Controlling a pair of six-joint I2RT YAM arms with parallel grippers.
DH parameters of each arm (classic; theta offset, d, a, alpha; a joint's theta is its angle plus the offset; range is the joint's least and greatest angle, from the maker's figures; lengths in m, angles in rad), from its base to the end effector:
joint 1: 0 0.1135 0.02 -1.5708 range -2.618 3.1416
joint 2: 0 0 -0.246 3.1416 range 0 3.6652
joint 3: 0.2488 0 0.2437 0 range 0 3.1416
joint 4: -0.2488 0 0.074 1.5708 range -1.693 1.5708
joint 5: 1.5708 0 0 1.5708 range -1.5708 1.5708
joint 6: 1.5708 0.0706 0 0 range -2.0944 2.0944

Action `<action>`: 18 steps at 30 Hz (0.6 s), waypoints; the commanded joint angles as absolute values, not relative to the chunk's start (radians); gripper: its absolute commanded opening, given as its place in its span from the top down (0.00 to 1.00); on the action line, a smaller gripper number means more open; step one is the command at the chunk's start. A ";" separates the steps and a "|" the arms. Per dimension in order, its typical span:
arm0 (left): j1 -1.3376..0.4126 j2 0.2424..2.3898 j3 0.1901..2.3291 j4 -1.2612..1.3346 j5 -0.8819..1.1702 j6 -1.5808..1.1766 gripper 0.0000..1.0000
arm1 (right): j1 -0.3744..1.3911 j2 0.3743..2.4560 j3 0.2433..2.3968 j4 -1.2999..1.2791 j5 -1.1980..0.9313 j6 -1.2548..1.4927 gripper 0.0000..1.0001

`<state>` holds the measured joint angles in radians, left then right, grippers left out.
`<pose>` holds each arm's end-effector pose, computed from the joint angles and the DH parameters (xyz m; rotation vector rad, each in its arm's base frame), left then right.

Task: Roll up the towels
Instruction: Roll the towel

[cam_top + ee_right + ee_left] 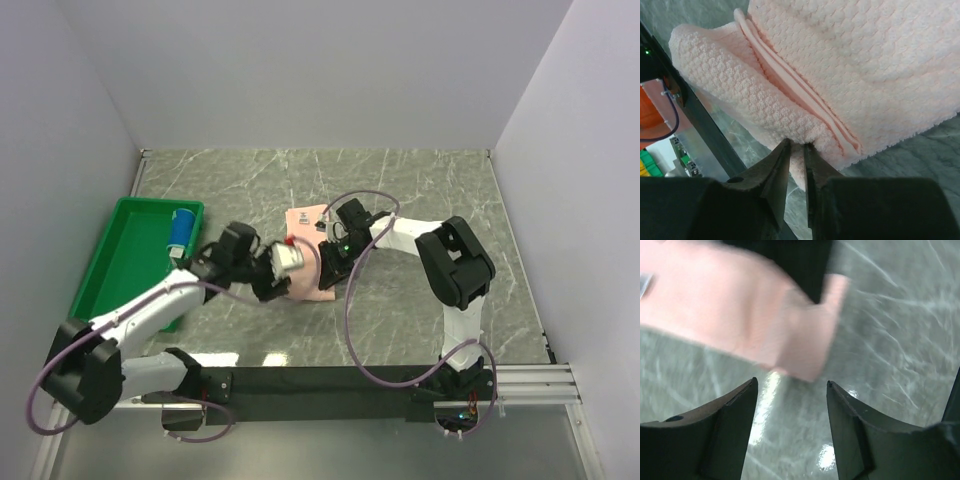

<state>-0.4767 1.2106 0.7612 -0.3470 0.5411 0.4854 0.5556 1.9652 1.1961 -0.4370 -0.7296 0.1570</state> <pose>0.2198 -0.1544 0.1990 1.2919 1.9143 -0.6324 0.2905 0.2357 0.1012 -0.7533 2.7260 1.1912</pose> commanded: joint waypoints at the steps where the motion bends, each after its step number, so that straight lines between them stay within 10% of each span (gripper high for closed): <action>1: -0.626 1.155 0.677 -0.218 0.342 0.713 0.36 | 0.555 2.005 1.232 -0.471 -0.701 0.118 0.77; 18: -0.988 1.489 0.597 0.144 -0.084 0.851 0.38 | 0.557 2.014 1.244 -0.489 -0.719 0.107 0.78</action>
